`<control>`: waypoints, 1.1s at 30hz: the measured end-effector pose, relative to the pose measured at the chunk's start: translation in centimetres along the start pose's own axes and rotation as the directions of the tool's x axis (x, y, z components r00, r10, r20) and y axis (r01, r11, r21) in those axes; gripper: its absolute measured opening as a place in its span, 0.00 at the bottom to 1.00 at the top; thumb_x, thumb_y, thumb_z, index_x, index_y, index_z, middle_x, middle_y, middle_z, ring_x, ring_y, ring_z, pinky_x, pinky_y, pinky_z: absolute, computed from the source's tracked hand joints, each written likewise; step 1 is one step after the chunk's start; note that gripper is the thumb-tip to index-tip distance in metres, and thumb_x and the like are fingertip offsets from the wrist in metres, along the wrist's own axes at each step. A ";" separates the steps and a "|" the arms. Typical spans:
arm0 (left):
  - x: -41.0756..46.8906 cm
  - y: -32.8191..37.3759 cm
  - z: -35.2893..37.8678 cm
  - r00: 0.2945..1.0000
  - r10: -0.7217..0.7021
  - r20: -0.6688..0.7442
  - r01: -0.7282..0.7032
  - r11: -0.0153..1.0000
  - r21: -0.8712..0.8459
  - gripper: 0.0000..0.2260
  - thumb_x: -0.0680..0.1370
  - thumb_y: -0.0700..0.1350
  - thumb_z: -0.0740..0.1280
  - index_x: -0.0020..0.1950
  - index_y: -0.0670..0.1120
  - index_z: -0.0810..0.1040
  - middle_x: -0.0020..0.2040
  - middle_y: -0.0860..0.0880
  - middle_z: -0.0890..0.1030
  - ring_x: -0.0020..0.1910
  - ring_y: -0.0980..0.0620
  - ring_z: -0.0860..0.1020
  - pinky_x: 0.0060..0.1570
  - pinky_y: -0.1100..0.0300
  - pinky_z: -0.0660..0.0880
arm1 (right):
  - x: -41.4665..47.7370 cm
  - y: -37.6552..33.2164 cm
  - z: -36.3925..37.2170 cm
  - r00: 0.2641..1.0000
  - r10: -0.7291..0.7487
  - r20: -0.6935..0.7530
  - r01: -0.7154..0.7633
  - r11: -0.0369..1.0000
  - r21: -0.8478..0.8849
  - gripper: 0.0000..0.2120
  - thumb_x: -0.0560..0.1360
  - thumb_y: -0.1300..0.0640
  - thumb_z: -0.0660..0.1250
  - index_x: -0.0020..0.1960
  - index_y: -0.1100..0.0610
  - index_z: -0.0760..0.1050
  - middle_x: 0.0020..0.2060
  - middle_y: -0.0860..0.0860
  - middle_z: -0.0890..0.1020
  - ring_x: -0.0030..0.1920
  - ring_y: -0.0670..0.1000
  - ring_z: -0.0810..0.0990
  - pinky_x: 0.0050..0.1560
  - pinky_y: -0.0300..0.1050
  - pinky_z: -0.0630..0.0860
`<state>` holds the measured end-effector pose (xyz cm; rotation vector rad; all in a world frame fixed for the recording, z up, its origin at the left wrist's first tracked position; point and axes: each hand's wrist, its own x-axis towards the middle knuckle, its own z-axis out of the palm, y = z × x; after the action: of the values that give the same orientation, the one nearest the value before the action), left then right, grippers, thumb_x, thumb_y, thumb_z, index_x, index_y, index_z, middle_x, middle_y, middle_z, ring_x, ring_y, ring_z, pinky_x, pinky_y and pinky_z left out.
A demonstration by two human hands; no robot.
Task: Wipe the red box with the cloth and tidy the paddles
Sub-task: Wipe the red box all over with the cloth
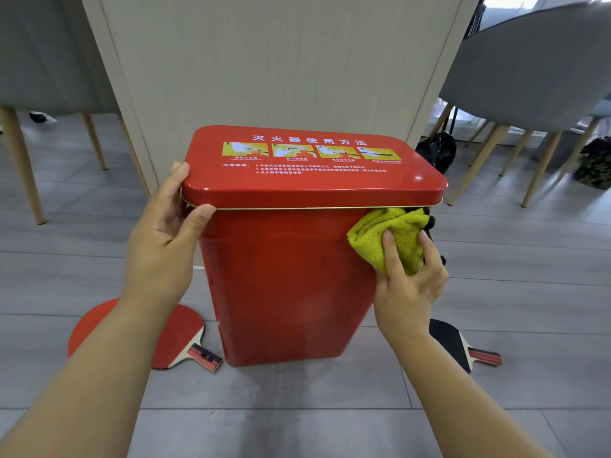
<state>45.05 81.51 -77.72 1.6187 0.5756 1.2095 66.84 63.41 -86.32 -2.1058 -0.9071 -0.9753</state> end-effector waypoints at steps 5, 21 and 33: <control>0.1 -0.2 0.0 1.000 0.005 0.025 -0.003 0.998 -0.060 0.27 0.72 0.43 0.67 0.70 0.55 0.65 0.74 0.49 0.66 0.70 0.57 0.67 0.68 0.58 0.67 | -1.5 -1.2 1.1 0.983 0.184 0.017 -0.184 0.971 0.152 0.28 0.76 0.53 0.60 0.73 0.43 0.56 0.68 0.57 0.56 0.63 0.60 0.59 0.65 0.60 0.66; 0.5 -0.4 -1.0 0.998 0.046 0.043 -0.046 0.999 0.000 0.27 0.75 0.33 0.66 0.67 0.58 0.67 0.71 0.51 0.70 0.67 0.60 0.71 0.65 0.63 0.69 | -3.3 -11.6 3.4 0.898 0.434 0.078 -0.438 0.856 0.276 0.31 0.78 0.44 0.54 0.76 0.46 0.43 0.61 0.53 0.58 0.52 0.55 0.60 0.59 0.58 0.70; 0.7 -0.1 -1.0 0.995 0.066 0.079 -0.062 0.997 -0.046 0.27 0.75 0.30 0.64 0.66 0.56 0.66 0.68 0.52 0.72 0.65 0.62 0.72 0.63 0.67 0.69 | -5.5 -16.7 4.9 0.997 -0.071 -0.036 0.077 0.979 0.191 0.30 0.69 0.62 0.69 0.68 0.47 0.66 0.58 0.59 0.64 0.45 0.56 0.61 0.50 0.54 0.72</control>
<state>44.38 82.55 -77.51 1.6515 0.4467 1.1899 52.84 74.73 -89.12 -1.9033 -1.0289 -0.9136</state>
